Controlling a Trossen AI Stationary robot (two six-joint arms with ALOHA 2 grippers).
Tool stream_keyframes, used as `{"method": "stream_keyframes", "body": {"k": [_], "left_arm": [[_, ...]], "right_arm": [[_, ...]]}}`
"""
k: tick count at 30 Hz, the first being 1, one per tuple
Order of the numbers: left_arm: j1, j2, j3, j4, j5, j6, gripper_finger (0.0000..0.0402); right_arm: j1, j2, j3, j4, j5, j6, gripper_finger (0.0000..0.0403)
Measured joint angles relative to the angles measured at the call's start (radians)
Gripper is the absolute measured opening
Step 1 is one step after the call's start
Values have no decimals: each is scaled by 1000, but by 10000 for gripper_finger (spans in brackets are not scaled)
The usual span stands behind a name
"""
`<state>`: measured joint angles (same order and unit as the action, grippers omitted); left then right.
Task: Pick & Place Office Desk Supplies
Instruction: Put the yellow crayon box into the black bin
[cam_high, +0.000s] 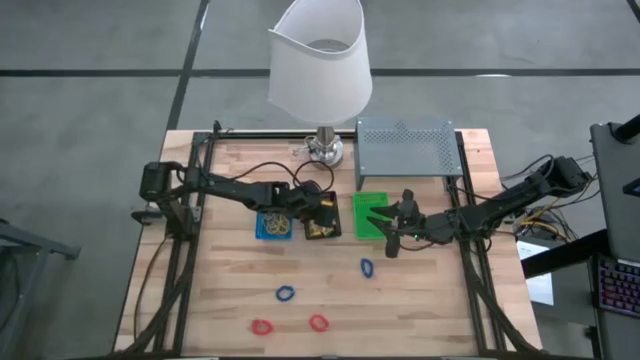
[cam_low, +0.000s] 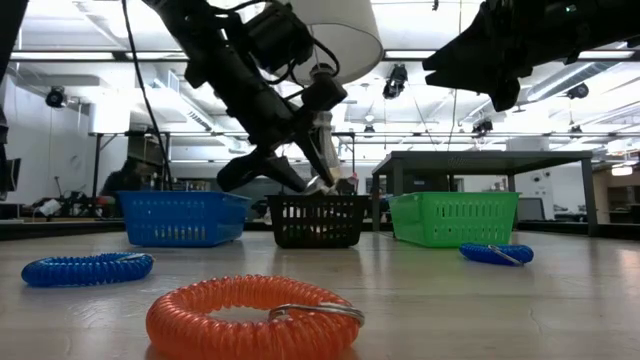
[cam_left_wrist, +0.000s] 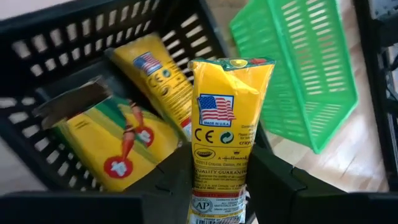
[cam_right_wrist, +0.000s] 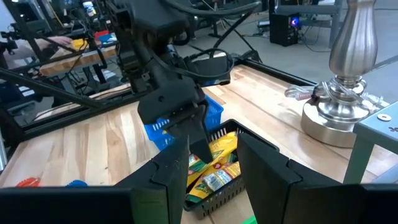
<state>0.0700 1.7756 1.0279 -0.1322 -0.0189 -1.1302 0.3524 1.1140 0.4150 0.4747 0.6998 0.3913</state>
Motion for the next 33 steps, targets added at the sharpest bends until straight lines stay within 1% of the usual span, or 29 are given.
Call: {"method": "stream_keyframes", "body": {"k": [11, 16, 23, 28, 33], "left_arm": [[2, 0, -1, -25, -10, -20, 136], [2, 0, -1, -25, -36, 21, 136], [2, 0, -1, -33, -41, 21, 136], [2, 0, -1, -37, -41, -6, 136], [3, 0, -1, -39, -41, 28, 137]], "right_arm": [[0, 0, 0, 0, 0, -1, 134], [0, 0, 0, 1, 0, -1, 134], [1, 0, 0, 1, 0, 0, 134], [1, 0, 0, 1, 0, 0, 134], [1, 0, 0, 1, 0, -1, 134]]}}
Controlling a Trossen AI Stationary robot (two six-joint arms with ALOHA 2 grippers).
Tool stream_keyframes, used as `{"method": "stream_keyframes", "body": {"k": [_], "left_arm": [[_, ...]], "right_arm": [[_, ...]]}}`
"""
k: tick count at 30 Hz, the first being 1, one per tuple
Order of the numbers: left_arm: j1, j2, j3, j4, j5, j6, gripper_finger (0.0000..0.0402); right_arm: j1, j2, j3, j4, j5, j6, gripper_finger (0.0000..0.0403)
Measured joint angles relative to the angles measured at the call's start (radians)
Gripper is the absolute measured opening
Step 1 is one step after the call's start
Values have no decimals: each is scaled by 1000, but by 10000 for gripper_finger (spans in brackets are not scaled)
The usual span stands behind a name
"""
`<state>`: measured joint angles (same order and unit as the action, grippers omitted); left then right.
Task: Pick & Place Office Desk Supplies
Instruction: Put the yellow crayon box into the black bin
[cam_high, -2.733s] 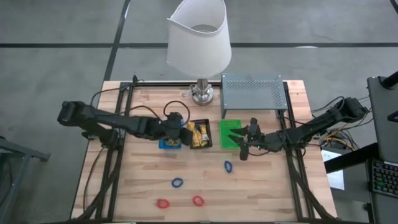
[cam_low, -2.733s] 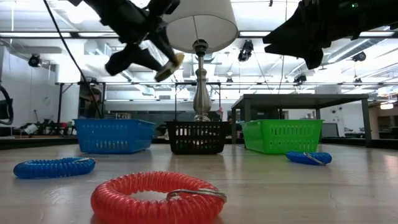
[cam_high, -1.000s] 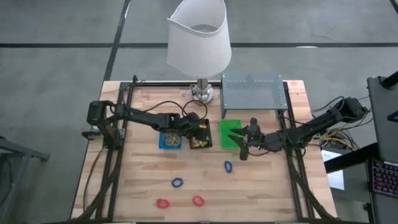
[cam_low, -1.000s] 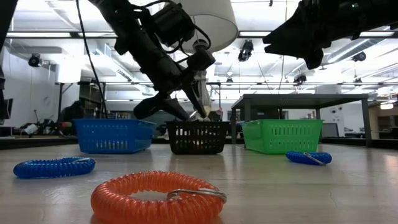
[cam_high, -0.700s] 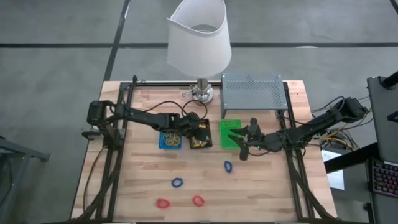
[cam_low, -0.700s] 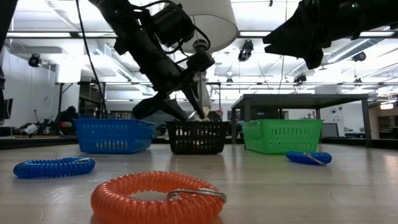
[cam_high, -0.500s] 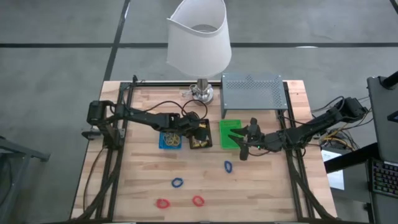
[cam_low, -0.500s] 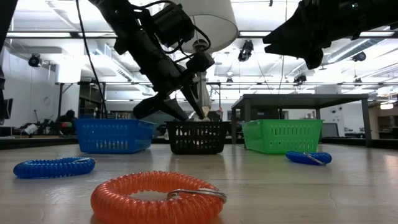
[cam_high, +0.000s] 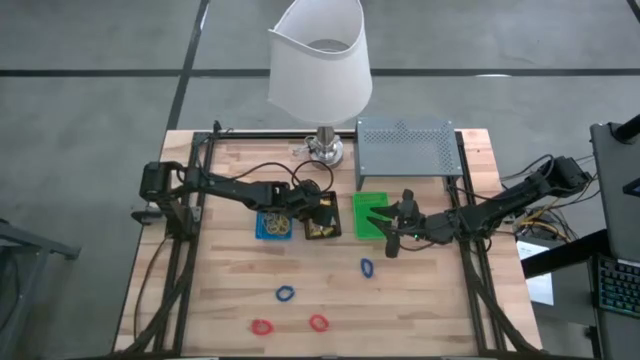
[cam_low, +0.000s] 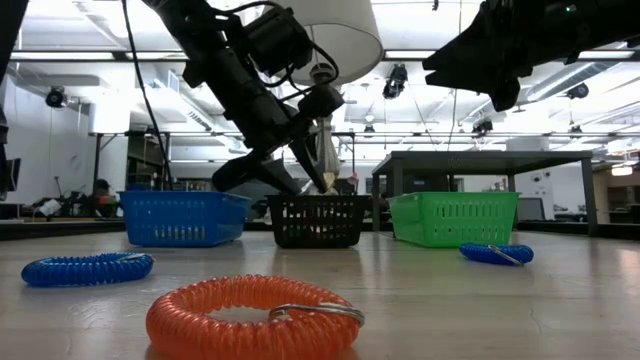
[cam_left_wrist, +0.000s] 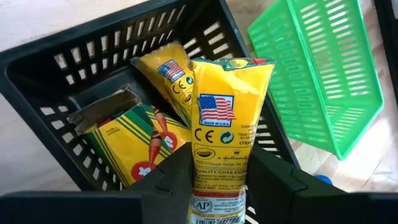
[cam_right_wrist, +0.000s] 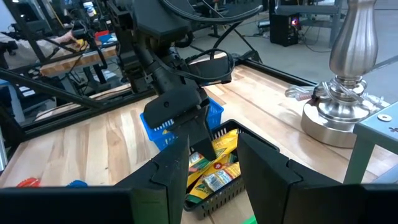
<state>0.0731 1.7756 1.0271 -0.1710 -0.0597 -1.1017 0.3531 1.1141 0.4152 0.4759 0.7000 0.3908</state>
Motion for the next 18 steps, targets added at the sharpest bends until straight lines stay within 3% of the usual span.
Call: {"method": "stream_keyframes", "body": {"k": [4, 13, 18], "left_arm": [[1, 0, 0, -4, 0, 3, 158], [1, 0, 0, -4, 4, 2, 258], [1, 0, 1, -5, 4, -6, 283]], "right_arm": [[0, 0, 0, 0, 0, 0, 134], [0, 0, 0, 0, 0, 0, 134], [0, 0, 0, 0, 0, 0, 134]]}}
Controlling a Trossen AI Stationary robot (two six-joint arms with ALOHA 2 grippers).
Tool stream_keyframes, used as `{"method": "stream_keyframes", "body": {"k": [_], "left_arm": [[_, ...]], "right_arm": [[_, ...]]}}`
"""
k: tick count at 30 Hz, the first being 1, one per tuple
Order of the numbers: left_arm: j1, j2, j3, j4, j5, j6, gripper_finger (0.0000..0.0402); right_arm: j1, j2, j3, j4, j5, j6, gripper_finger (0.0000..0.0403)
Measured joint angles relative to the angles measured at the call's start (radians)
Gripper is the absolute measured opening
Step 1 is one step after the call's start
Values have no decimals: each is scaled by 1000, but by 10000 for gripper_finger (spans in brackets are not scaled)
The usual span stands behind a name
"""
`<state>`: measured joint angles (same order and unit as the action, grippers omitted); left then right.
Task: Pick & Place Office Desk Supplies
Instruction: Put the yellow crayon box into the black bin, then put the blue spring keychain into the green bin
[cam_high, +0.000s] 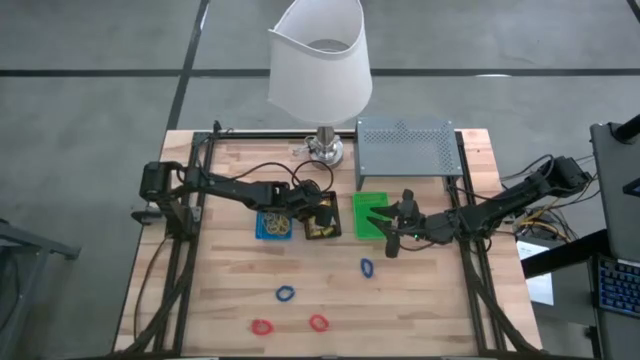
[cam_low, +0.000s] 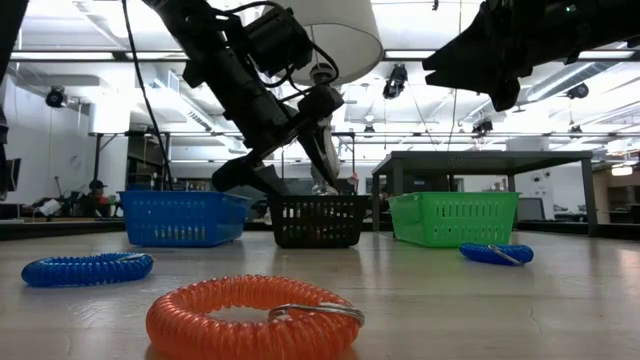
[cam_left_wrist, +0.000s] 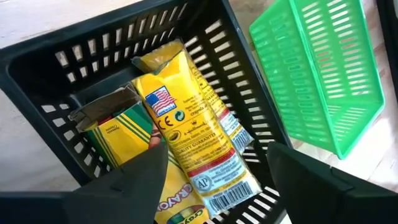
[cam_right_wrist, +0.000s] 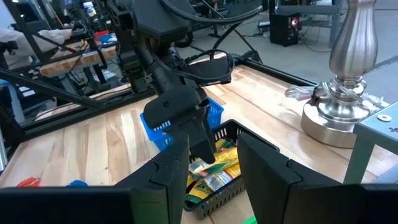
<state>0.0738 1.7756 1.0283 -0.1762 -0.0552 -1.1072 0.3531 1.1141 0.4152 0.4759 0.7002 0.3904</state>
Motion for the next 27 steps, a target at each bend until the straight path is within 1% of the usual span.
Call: {"method": "stream_keyframes", "body": {"k": [2, 4, 7, 11, 13, 15, 19, 20, 23, 27], "left_arm": [[0, -5, 0, -1, 3, 15, 286], [0, -24, 0, -5, 31, 77, 286], [-12, -66, 0, -1, 72, 267, 287], [-62, -142, -1, -20, 74, 501, 287], [-97, -185, -1, -45, 42, 564, 287], [-135, -226, -1, -69, -21, 613, 287], [-215, -296, -1, -125, -147, 805, 287], [-234, -309, -1, -145, -169, 831, 287], [-273, -342, -1, -208, -211, 837, 287], [-288, -373, -1, -281, -223, 810, 287]], "right_arm": [[-1, 0, 0, 0, 0, 0, 134], [-1, 0, 0, 0, 0, 1, 134], [-1, 0, 0, 0, 0, 0, 134], [-1, 0, 0, 0, 0, 1, 134], [0, 0, 0, 0, 0, 1, 134], [0, 0, 0, 0, 0, 1, 134], [0, 0, 0, 0, 0, 0, 134], [0, 0, 0, 0, 0, 1, 134], [0, 0, 0, 0, 0, 1, 134], [0, 0, 0, 0, 0, 1, 134]]}}
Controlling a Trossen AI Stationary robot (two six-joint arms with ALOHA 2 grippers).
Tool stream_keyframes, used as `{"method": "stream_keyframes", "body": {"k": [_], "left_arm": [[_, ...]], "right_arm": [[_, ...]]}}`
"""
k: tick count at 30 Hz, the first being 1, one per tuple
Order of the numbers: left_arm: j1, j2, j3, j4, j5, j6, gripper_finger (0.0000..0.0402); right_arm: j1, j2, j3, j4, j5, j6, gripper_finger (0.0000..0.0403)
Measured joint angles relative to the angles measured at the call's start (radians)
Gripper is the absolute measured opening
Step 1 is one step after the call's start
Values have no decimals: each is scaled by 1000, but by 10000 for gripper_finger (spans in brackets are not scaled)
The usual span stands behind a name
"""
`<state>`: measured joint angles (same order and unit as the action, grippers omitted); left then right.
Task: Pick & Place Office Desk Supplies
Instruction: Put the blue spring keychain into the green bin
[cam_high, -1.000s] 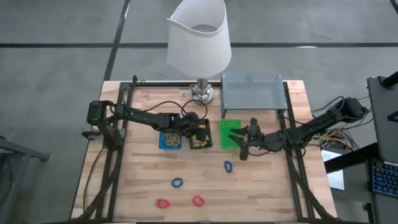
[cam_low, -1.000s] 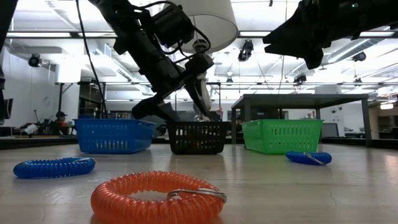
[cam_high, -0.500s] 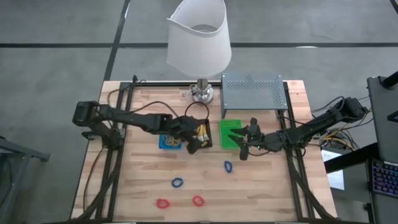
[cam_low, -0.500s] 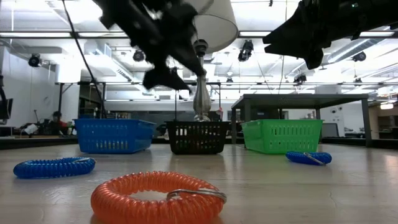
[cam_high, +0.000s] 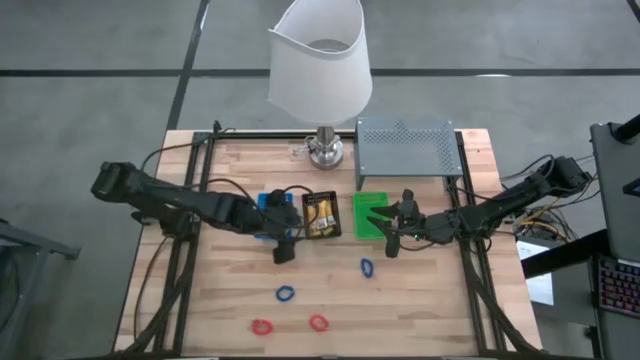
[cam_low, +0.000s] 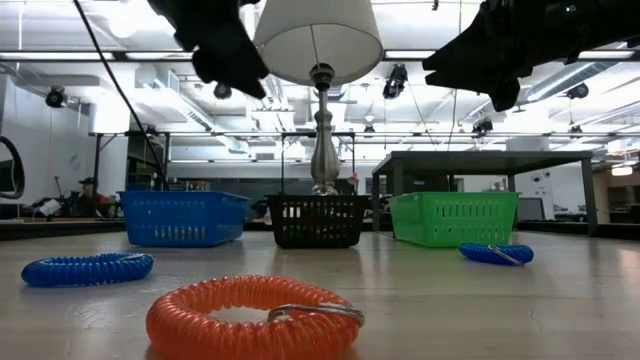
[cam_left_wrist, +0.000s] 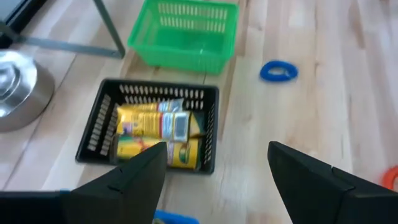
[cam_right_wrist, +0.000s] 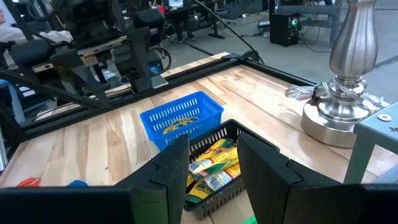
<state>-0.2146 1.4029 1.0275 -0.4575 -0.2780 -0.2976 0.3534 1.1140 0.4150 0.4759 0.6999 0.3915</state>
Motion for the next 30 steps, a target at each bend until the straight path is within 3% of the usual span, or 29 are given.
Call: {"method": "stream_keyframes", "body": {"k": [18, 24, 30], "left_arm": [[-16, 0, -19, -77, -22, -141, 287], [-106, 12, -19, -123, -25, -229, 287], [-243, 78, -19, -121, -124, -347, 287]], "right_arm": [[0, 0, 0, 0, 0, 0, 134], [0, 0, 0, 0, 0, 0, 134], [-1, 0, 0, 0, 0, -1, 134]]}}
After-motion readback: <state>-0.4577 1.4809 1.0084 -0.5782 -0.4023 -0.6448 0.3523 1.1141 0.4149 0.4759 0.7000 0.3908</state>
